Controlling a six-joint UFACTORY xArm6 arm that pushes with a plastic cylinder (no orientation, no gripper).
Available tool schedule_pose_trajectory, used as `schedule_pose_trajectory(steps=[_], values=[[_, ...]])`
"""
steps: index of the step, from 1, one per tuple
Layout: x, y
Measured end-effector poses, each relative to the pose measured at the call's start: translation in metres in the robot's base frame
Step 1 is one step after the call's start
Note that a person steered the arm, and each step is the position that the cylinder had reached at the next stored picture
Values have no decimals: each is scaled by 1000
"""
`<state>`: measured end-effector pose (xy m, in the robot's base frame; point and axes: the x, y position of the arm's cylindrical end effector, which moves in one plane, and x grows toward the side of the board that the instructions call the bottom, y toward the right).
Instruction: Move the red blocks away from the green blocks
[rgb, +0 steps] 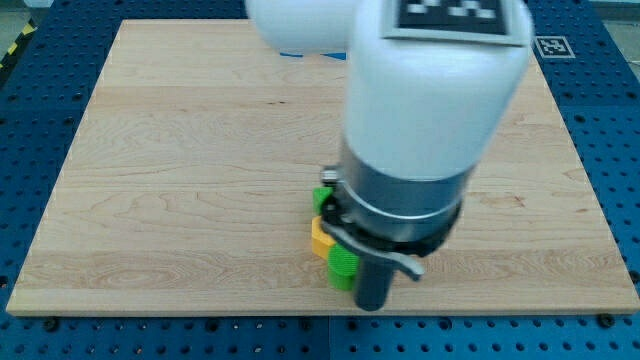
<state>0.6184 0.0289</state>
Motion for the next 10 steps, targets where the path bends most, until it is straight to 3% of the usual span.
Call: schedule_pose_trajectory(steps=[2,4,6,9,10], values=[[-9,-18],[-45,36],[-55,50],[-61,5],[-81,0]])
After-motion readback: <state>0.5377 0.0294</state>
